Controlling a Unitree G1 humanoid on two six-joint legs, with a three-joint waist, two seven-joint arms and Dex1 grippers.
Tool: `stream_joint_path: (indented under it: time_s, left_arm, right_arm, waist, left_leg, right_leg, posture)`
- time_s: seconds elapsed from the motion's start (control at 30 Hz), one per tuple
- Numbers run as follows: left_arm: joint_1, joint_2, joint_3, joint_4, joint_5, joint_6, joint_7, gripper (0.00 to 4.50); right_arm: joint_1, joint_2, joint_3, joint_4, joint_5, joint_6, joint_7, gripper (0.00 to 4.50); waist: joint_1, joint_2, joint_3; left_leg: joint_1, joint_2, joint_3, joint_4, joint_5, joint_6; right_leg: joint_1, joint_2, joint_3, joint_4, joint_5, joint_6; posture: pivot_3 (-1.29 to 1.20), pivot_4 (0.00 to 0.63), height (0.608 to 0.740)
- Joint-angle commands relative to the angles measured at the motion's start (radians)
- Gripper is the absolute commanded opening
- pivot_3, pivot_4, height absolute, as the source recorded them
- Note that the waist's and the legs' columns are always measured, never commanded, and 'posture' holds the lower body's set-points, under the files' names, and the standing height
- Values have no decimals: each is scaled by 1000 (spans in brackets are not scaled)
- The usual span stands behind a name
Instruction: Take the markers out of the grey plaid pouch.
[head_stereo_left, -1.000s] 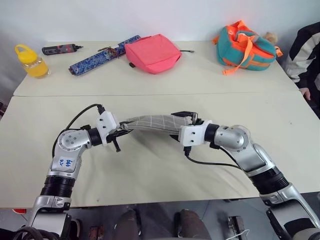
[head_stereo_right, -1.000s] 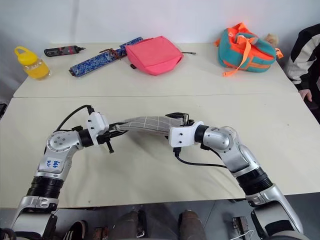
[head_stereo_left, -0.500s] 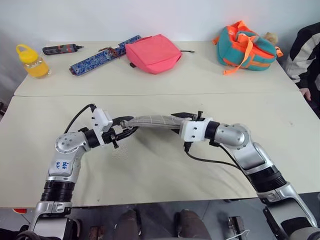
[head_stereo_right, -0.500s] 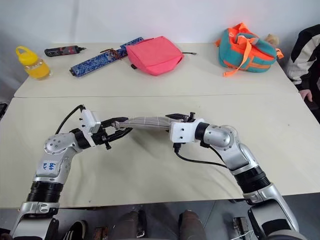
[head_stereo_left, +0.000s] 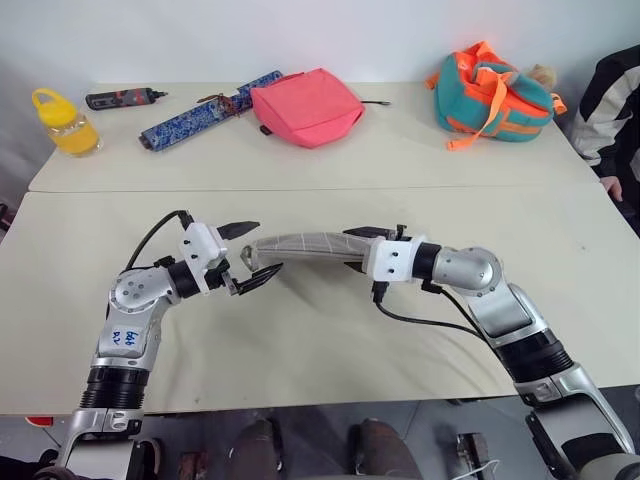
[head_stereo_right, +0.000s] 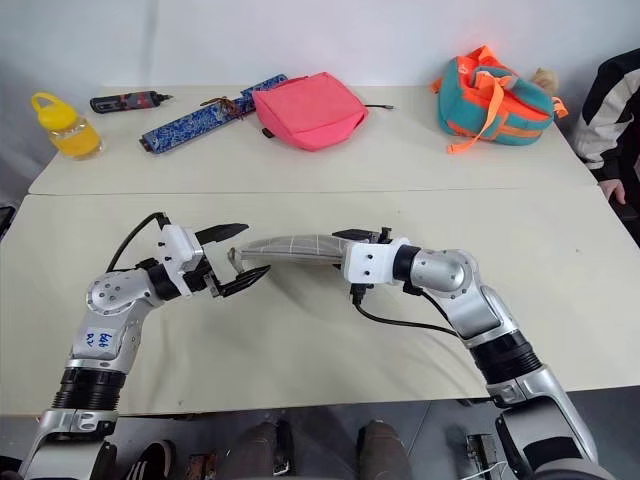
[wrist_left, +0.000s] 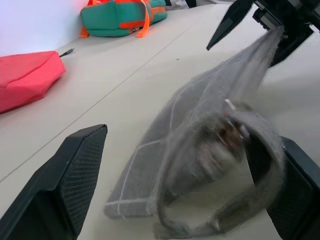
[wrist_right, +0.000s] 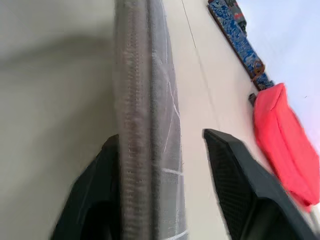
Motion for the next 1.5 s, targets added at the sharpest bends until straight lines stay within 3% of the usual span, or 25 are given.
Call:
stream_joint_path:
  time_s: [0.03, 0.1, 0.37, 0.63, 0.8, 0.83, 1.23, 1.5]
  left_arm:
    - [-5, -3, -3, -1, 8, -27, 3, 4500]
    - [-5, -4, -5, 0, 14, -29, 6, 4500]
    - [-2, -3, -1, 10, 17, -47, 8, 4500]
    - [1, -7, -5, 9, 23, -57, 11, 4500]
    - [4, 7, 9, 2, 12, -47, 5, 4500]
    - [7, 10, 13, -1, 8, -46, 2, 4500]
    - [86, 117, 148, -79, -93, -71, -64, 4500]
    - [106, 74, 99, -91, -87, -117, -95, 4500]
  right_arm:
    - [13, -11, -22, -42, 25, 13, 16, 3894]
    - [20, -10, -26, -54, 36, 30, 29, 4475]
    - [34, -56, -32, -66, 29, 40, 58, 4475]
    - [35, -66, -26, -62, 28, 22, 96, 2009]
    - [21, -53, -31, -54, 22, 16, 78, 167]
    - [18, -53, -31, -50, 21, 15, 77, 29]
    - [8, -56, -149, -18, 189, 61, 102, 29]
    - [-1, -35, -160, -16, 262, 75, 140, 29]
  waist:
    - [0, 0, 0]
    - [-1, 0, 0]
    - [1, 0, 0]
    - [1, 0, 0]
    - [0, 0, 0]
    - [-1, 0, 0]
    - [-1, 0, 0]
    - [0, 0, 0]
  left_leg:
    - [0, 0, 0, 0, 0, 0]
    - [0, 0, 0, 0, 0, 0]
    - [0, 0, 0, 0, 0, 0]
    - [0, 0, 0, 0, 0, 0]
    - [0, 0, 0, 0, 0, 0]
    - [0, 0, 0, 0, 0, 0]
    - [0, 0, 0, 0, 0, 0]
    - [0, 0, 0, 0, 0, 0]
  right_leg:
    - [0, 0, 0, 0, 0, 0]
    - [0, 0, 0, 0, 0, 0]
    - [0, 0, 0, 0, 0, 0]
    - [0, 0, 0, 0, 0, 0]
    - [0, 0, 0, 0, 0, 0]
    - [0, 0, 0, 0, 0, 0]
    - [0, 0, 0, 0, 0, 0]
    - [1, 0, 0, -1, 0, 0]
  posture:
    - [0, 150, 740]
    - [0, 150, 740]
    - [0, 150, 740]
    - [0, 150, 740]
    - [0, 150, 740]
    - [0, 150, 740]
    - [0, 150, 740]
    - [0, 150, 740]
